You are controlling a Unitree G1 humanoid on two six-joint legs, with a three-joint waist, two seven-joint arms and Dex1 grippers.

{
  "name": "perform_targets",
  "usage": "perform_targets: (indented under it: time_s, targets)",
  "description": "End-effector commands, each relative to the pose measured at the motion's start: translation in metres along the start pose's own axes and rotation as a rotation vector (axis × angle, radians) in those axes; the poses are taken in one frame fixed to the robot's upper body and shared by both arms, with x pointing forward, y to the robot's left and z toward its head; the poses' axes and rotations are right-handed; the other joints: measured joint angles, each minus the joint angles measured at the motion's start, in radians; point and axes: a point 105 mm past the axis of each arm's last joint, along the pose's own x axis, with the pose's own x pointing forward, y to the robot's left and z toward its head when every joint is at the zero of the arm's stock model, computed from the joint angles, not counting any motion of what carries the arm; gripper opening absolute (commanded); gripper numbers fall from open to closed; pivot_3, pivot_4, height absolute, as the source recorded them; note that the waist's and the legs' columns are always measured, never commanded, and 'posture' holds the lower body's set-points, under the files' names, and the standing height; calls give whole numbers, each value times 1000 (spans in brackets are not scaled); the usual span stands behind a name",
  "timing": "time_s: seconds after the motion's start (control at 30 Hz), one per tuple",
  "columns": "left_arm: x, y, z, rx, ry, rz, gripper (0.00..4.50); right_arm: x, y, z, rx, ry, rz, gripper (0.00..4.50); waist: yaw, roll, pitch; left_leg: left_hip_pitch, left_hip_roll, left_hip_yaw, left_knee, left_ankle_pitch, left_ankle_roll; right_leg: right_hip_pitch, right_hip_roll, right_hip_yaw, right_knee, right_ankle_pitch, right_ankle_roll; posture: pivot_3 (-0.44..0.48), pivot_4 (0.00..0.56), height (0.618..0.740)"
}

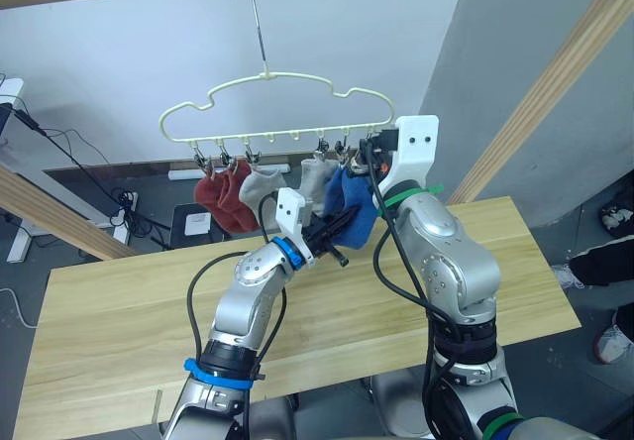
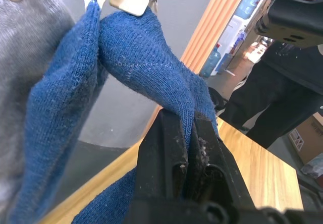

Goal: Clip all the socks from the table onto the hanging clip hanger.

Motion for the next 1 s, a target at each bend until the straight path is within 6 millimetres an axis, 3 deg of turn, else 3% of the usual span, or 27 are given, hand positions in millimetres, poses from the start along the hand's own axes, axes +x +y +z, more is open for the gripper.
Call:
perform_targets:
  time_s: [0.03,0.17,0.27,0.47,0.5,0.7,0.83,1.0]
  targets:
    - [6,-4,13,11,-47,-17,16,-5,7,18,1,-68,19,0,0,0,0,0,0,0,0,0,0,0,0,0,0,0,0,-294,277,740]
    - [7,-3,15,10,-51,-11,16,-5,7,17,0,-65,18,0,0,0,0,0,0,0,0,0,0,0,0,0,0,0,0,-294,278,740]
    - [7,-2,16,10,-52,-9,0,-6,6,18,8,-78,13,822,0,0,0,0,0,0,0,0,0,0,0,0,0,0,0,-293,278,740]
    - [10,3,19,52,-60,25,0,-8,3,21,1,-85,10,3042,0,0,0,0,0,0,0,0,0,0,0,0,0,0,0,-293,276,740]
    - [10,3,17,50,-47,21,0,-10,2,22,-1,-90,14,3042,0,0,0,0,0,0,0,0,0,0,0,0,0,0,0,-293,276,740]
    - [5,-2,6,93,12,-33,1594,-23,0,27,-38,-98,76,3094,0,0,0,0,0,0,0,0,0,0,0,0,0,0,0,-296,273,740]
    - [-18,-7,-11,185,104,-112,2585,-50,0,22,-137,-57,244,3094,0,0,0,0,0,0,-3,0,0,0,0,0,-2,0,0,-288,264,740]
    - [-53,0,-24,258,204,-138,3819,-68,-24,19,-241,10,328,3094,1,0,0,0,1,0,-6,0,0,1,0,0,-8,0,0,-278,256,740]
